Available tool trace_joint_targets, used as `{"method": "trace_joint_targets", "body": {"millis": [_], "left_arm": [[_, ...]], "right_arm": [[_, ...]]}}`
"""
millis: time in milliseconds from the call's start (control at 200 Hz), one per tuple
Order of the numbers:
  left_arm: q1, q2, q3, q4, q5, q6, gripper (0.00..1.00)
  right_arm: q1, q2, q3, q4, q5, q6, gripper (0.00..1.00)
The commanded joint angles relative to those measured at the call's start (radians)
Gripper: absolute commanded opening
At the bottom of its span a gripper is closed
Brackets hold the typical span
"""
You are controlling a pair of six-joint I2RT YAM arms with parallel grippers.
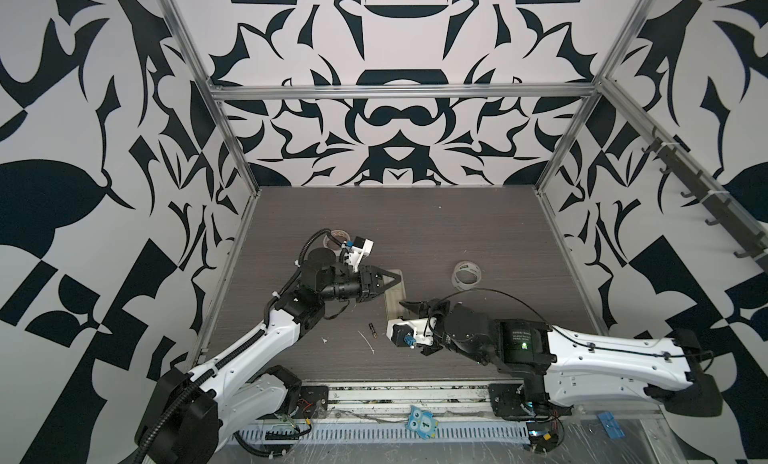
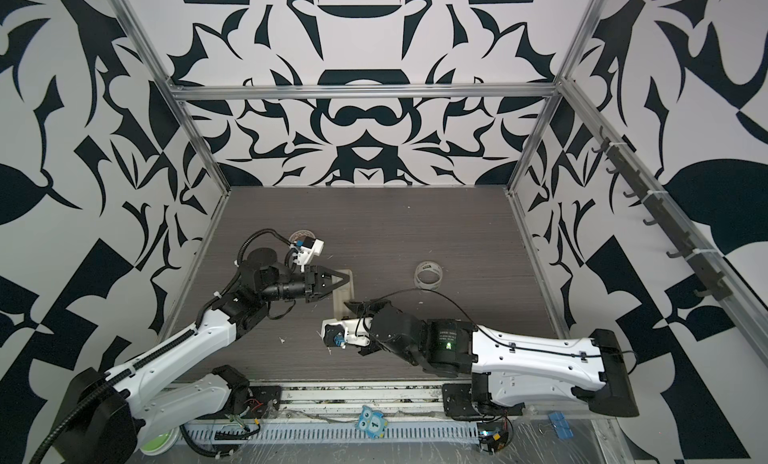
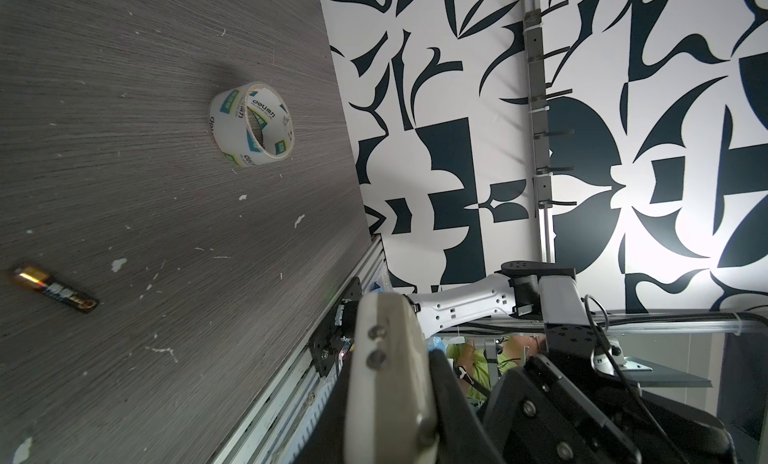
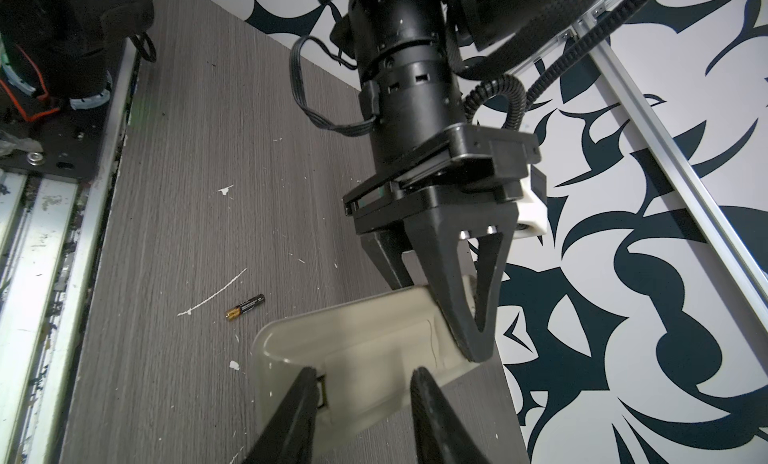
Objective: Load the batteries into the remote control
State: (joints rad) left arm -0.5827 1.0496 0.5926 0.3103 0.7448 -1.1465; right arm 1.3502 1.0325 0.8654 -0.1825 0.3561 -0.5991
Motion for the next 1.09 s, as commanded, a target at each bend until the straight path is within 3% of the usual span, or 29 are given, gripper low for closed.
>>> {"method": "trace_joint_targets", "body": {"millis": [0, 1090], "left_arm": [[-0.011, -0.008, 0.030, 0.011, 0.080, -0.013, 0.00], [-0.009, -0.014, 0.025, -0.033, 0.068, 0.007, 0.00]], "right_arm": [[-0.013, -0.023, 0.006, 0.074, 0.082, -0.007, 0.41], [-0.011, -0.040, -0.003, 0.117, 0.093, -0.025, 0.40]]}}
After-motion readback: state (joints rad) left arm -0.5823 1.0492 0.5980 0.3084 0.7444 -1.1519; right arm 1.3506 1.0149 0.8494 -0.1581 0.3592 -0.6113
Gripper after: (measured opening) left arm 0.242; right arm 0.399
